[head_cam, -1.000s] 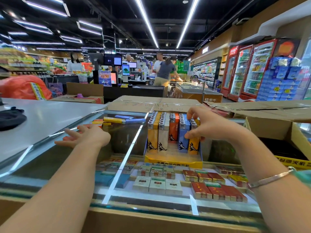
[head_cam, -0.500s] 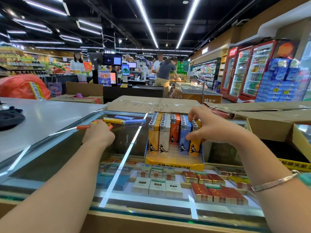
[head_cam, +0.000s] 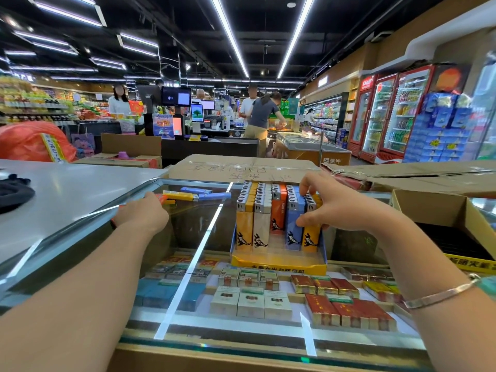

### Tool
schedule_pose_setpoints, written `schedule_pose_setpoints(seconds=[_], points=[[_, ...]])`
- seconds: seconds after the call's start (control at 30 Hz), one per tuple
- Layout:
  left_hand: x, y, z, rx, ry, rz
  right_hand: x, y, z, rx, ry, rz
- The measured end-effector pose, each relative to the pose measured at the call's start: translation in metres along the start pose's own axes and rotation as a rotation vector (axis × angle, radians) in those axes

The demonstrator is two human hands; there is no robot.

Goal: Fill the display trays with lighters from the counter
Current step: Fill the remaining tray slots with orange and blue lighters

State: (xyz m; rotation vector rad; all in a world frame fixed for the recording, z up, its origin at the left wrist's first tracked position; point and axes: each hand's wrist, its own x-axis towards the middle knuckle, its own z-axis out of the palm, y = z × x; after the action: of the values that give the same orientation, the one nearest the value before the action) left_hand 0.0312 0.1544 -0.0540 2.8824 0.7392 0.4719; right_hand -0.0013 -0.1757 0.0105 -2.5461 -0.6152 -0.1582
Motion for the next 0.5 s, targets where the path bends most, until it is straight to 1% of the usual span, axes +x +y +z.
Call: schedule_pose_setpoints(seconds=[0.1,0.27,0.5], points=[[-0.001,0.005,-0.003,0.029,-0.003,-0.002,0.001,0.001,0.000,-0.008,0.003,-0.003],[-0.002,0.009,-0.008,-0.008,-0.074,0.078,0.001,0.003,-0.002,-0.058,0.008,-0.024],[-0.009,0.010,-0.017,-0.010,-0.098,0.143,0.001,0.000,-0.003,-0.063,0.028,-0.001]])
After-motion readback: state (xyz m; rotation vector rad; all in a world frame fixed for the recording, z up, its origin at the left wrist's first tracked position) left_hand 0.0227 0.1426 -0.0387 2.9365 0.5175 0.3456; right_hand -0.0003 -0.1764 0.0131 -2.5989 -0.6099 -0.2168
